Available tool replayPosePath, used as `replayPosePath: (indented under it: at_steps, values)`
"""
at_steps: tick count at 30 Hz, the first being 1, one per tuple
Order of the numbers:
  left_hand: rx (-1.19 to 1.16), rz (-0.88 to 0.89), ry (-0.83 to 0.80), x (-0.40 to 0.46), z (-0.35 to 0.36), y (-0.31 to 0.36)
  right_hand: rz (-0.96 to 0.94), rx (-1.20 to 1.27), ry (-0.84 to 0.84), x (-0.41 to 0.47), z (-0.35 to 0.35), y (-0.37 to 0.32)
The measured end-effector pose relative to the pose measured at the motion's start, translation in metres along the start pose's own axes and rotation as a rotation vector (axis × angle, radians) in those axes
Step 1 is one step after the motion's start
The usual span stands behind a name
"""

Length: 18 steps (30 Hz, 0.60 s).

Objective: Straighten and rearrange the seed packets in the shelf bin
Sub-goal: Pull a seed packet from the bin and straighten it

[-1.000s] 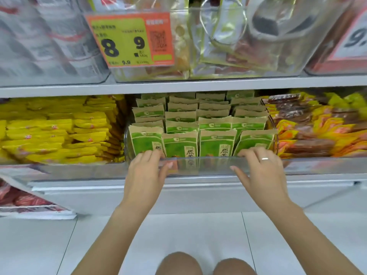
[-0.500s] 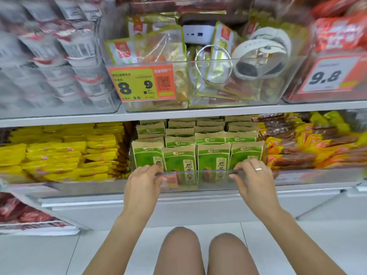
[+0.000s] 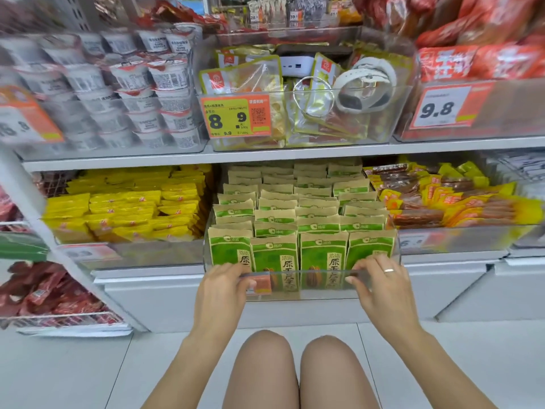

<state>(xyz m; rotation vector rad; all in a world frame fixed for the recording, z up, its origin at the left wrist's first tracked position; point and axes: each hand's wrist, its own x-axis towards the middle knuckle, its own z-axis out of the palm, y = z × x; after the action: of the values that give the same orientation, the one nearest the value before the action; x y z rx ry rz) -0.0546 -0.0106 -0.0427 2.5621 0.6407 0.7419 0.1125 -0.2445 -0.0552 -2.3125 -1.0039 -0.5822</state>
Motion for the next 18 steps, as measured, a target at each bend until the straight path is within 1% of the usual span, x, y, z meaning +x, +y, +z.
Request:
replayPosePath:
  at_steps: [5, 8, 12, 15, 18]
  values:
    - [0.003, -0.015, 0.009, -0.004, 0.0, 0.005, 0.034, -0.067, 0.006, -0.003, -0.006, -0.002]
    - [0.021, 0.022, 0.021, -0.007, 0.002, 0.008, 0.044, -0.122, 0.008, -0.001, -0.01, -0.004]
    - [-0.002, 0.016, 0.048, -0.005, 0.005, 0.005, 0.036, -0.117, 0.006, -0.004, -0.011, 0.0]
    - [0.032, 0.024, 0.027, -0.008, 0.006, 0.005, -0.018, -0.06, 0.071, -0.006, -0.016, 0.005]
    - [-0.031, 0.057, 0.052, -0.009, -0.009, 0.022, -0.004, 0.078, 0.187, 0.002, -0.03, 0.006]
